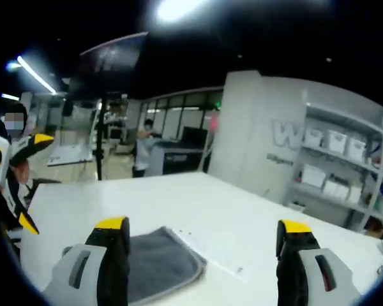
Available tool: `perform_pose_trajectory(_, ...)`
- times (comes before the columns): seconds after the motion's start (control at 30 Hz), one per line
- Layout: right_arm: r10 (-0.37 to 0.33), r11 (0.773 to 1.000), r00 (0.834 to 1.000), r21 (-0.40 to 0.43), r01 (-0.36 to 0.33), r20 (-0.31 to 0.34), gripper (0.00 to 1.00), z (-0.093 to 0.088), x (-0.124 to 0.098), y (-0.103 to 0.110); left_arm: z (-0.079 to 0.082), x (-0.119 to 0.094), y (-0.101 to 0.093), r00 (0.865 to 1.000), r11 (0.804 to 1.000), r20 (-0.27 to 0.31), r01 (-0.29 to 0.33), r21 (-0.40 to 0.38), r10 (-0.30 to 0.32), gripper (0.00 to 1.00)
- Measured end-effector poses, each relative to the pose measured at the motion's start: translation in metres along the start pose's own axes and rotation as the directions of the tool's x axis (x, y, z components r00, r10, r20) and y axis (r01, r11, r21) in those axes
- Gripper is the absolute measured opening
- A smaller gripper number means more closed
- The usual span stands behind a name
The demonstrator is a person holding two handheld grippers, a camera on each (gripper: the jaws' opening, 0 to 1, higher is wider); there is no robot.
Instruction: Open the folded towel by lifting each exposed corner and separating the folded layers until the towel lies flat within the target outline without major curled edges
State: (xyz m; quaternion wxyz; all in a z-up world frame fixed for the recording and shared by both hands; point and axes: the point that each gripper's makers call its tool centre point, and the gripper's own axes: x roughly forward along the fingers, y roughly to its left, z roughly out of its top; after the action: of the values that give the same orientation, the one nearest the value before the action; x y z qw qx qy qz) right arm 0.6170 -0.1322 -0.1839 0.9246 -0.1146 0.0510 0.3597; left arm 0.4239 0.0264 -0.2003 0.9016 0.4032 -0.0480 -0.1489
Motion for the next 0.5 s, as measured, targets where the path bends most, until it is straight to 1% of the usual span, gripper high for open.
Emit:
perform_pose_trajectory(0.17,0.000,1.000,1.000,0.005,0.000,0.000,0.94,-0.003,0.011,-0.009,-0.001,-0.003,-0.010,1.000,1.000,-0.003,0.001,0.014,-0.001,1.00)
perform_pose_trajectory(0.33,0.003,1.000,1.000,0.010,-0.004,0.006,0.93,-0.003,0.018,-0.011,-0.005,-0.002,-0.018,1.000,1.000,-0.013,0.011,0.006,-0.011,1.00)
perform_pose_trajectory(0.5,0.001,1.000,1.000,-0.007,-0.001,0.019,0.93,0.001,0.023,-0.015,-0.008,-0.001,-0.027,0.999,0.999,-0.028,0.024,0.023,-0.023,1.00)
